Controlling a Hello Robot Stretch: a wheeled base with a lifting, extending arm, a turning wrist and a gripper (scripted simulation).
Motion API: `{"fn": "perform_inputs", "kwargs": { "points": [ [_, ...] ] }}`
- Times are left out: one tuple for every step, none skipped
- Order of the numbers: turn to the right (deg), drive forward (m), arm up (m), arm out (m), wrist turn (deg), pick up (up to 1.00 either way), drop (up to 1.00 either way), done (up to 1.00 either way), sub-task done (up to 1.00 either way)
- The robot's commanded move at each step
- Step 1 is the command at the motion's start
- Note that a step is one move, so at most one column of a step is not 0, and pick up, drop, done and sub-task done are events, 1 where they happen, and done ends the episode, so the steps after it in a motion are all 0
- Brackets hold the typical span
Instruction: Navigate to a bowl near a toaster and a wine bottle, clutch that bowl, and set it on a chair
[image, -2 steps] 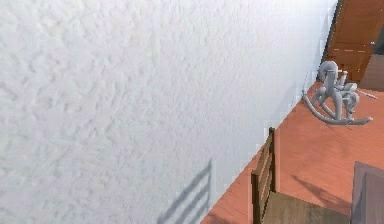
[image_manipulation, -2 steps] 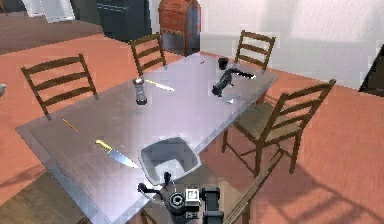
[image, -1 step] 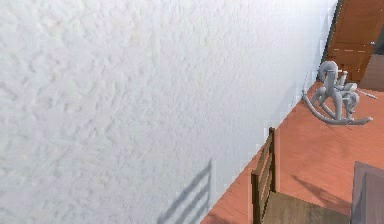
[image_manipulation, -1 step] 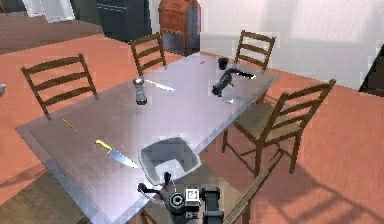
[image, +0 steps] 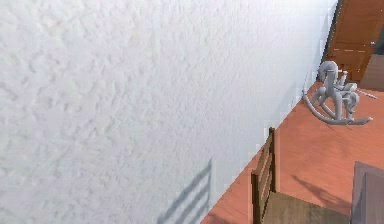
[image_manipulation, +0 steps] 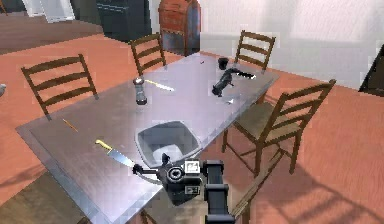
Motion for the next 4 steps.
{"fn": "perform_inputs", "kwargs": {
  "points": [
    [0.0, 0.00, 0.22, 0.00, 0.0, 0.00, 0.00, 0.00, 0.00],
    [0.0, 0.00, 0.00, 0.00, -45.0, 0.00, 0.00, 0.00, 0.00],
    [0.0, 0.00, 0.00, 0.00, -45.0, 0.00, 0.00, 0.00, 0.00],
    [0.0, 0.00, 0.00, 0.00, -9.0, 0.00, 0.00, 0.00, 0.00]
  ]
}}
